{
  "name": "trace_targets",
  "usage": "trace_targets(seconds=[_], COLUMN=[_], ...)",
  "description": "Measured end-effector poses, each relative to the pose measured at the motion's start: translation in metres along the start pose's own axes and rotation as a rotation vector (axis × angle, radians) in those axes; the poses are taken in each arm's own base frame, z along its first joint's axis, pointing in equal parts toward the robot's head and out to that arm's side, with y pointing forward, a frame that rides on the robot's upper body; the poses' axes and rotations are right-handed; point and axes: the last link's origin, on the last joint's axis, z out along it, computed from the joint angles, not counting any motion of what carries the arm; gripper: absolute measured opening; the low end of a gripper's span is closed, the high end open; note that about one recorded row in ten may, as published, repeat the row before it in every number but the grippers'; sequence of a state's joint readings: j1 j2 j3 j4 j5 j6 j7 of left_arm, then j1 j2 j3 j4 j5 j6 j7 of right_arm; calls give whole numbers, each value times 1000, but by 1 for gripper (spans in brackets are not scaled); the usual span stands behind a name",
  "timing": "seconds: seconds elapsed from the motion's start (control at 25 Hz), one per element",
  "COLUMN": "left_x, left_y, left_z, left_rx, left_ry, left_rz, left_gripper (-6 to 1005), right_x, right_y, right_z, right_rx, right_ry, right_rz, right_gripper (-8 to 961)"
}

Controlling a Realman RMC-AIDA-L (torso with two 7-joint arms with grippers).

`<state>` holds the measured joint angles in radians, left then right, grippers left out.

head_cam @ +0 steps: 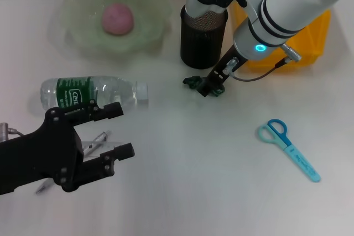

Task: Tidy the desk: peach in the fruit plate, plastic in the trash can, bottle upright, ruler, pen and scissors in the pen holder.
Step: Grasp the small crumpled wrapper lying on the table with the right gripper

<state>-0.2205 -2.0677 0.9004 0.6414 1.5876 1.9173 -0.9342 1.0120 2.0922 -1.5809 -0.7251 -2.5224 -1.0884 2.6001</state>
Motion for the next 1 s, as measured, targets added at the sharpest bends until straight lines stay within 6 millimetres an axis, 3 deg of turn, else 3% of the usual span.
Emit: trace_targets(seconds=[0.56, 0.72, 1.0], left_x=[0, 0, -2], left_y=[-1, -1, 1], left_z=[1, 1, 1], left_rx=[-2, -2, 1], left_ry=[1, 1, 5], left_rz=[-1, 1, -2], left_gripper=[634, 635, 635], right_x=[4, 4, 3], right_y=[1, 1, 3], right_z=[4, 4, 4], right_rx=[6, 6, -2], right_ry=[15, 16, 13], right_rz=[-12, -13, -10], right_gripper=[690, 478, 472])
